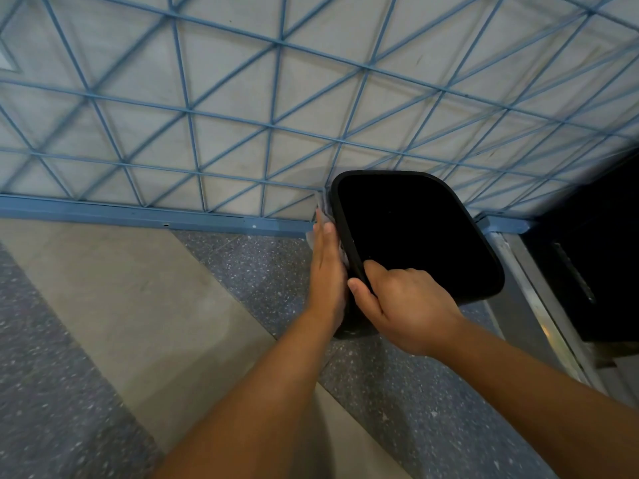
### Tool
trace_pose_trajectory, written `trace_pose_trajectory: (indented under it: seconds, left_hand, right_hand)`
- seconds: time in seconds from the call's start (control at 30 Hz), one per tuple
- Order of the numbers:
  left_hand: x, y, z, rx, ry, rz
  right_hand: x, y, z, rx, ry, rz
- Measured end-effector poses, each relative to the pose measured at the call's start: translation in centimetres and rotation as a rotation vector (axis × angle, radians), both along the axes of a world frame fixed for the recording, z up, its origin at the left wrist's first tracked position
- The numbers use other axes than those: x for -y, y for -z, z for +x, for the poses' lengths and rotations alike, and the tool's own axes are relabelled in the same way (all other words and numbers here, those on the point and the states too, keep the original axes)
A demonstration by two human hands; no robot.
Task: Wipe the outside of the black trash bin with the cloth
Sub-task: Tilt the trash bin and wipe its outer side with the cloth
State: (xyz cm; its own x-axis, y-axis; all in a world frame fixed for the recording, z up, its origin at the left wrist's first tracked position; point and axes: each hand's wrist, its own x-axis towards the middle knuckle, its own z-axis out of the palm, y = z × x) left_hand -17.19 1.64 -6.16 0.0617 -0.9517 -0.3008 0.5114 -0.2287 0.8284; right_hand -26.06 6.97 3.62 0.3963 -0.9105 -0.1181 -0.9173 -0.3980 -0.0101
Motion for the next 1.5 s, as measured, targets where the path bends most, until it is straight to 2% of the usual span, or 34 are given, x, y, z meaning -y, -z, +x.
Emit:
trace_pose_trajectory:
  seconds: [0.1, 0.27, 0.4, 0.53, 0.6, 0.77, 0.93, 1.03, 1.17, 1.27, 1.43, 1.5]
  left_hand:
    - [1.0, 1.2, 0.4, -0.1, 0.007, 0.068]
    - [0.7, 0.9, -0.3, -0.002, -0.006, 0.047]
    - [1.7, 1.2, 0.3, -0.078, 0.001, 0.1]
    - [0.9, -0.3, 0.0, 0.015, -0.022, -0.015]
    - [0.3, 0.7, 0.1, -0.009, -0.016, -0.022]
    - [-0.4, 0.9, 1.8, -0.074, -0.107, 0.126]
    - [-4.6, 1.4, 2.5, -0.06, -0.135, 0.031]
    - [-7.1, 1.8, -0.1, -0.017, -0.015, -0.103]
    - [-7.4, 3.3, -2.5, 0.117, -0.025, -0.069]
    - [-5.9, 2.2, -2.2, 0.085, -0.07, -0.032]
    - [-6.9, 1.3, -2.7, 0.12, -0.122, -0.145]
    - [-6.4, 1.7, -2.2, 0.117, -0.093, -0.082]
  right_hand:
    - [0.0, 0.0, 0.0, 0.009, 0.009, 0.008]
    - [0.1, 0.1, -0.1, 0.015, -0.007, -0.014]
    - [0.1, 0.3, -0.2, 0.024, -0.006, -0.012]
    - [0.2, 0.4, -0.3, 0.023, -0.005, -0.02]
    - [0.2, 0.3, -0.2, 0.025, 0.003, -0.009]
    - [0.2, 0.2, 0.3, 0.023, 0.014, -0.005]
    - [0.1, 0.0, 0.9, 0.015, 0.022, 0.003]
    - [0.3, 0.3, 0.8, 0.031, 0.015, 0.001]
    - [0.3, 0.5, 0.6, 0.053, 0.001, -0.008]
    - [0.3, 0.6, 0.6, 0.062, 0.001, -0.017]
    - [0.3, 0.5, 0.6, 0.074, 0.006, -0.008]
    - [0.4, 0.4, 0.7, 0.069, 0.013, -0.007]
